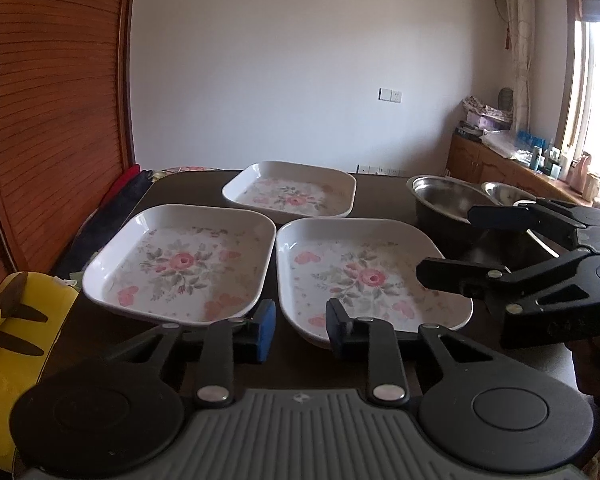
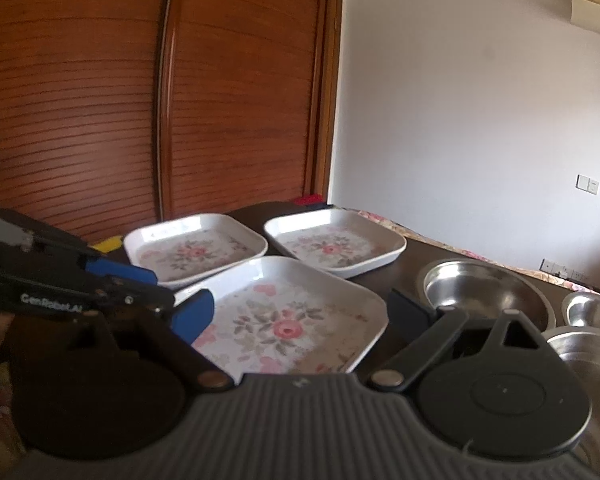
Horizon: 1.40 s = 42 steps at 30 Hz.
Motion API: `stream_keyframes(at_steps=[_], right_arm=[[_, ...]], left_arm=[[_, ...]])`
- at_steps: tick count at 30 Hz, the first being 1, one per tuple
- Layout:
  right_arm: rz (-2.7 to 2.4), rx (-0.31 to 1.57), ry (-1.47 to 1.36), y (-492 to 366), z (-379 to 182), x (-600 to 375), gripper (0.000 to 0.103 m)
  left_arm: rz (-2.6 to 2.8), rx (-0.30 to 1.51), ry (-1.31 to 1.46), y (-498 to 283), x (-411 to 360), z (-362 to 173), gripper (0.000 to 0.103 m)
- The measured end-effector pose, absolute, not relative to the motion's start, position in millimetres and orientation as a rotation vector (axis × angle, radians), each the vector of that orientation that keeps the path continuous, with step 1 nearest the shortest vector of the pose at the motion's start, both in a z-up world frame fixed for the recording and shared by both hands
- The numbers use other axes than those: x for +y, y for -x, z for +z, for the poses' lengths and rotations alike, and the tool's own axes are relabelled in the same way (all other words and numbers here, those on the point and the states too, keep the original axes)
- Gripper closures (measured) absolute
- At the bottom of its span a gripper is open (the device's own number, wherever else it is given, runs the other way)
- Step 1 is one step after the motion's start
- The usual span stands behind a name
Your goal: Organize plates and bowls
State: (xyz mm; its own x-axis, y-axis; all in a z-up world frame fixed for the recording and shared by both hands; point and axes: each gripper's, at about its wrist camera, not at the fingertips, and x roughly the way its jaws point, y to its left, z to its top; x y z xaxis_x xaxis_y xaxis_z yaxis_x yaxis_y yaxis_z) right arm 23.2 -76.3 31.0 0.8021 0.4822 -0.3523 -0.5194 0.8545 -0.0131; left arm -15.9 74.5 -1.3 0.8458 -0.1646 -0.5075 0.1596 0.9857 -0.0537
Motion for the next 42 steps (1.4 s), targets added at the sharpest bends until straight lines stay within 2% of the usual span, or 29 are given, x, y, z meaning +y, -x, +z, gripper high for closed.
stream_keyframes(at_steps=[12, 40, 41, 42], right_arm=[[0.541, 0.463, 0.096, -37.3, 32.0, -79.6, 0.024], [0.453, 0.637, 0.102, -63.0, 19.7, -63.6, 0.024], [0.454, 0.638, 0.1, -62.7, 19.4, -64.3, 0.027], [0.447, 0.639, 0.107, -62.0, 19.2, -64.5, 0.04]], left_arm=[[-0.183, 0.551, 0.007, 9.9, 72.8, -5.8, 0.06], [-0.205, 0.571, 0.014, 1.5, 72.7, -10.9, 0.061], [-0.2, 0.572, 0.014, 1.7, 73.5, -11.1, 0.061], [-0.197, 0.572, 0.018, 2.0, 74.7, -11.3, 0.061]])
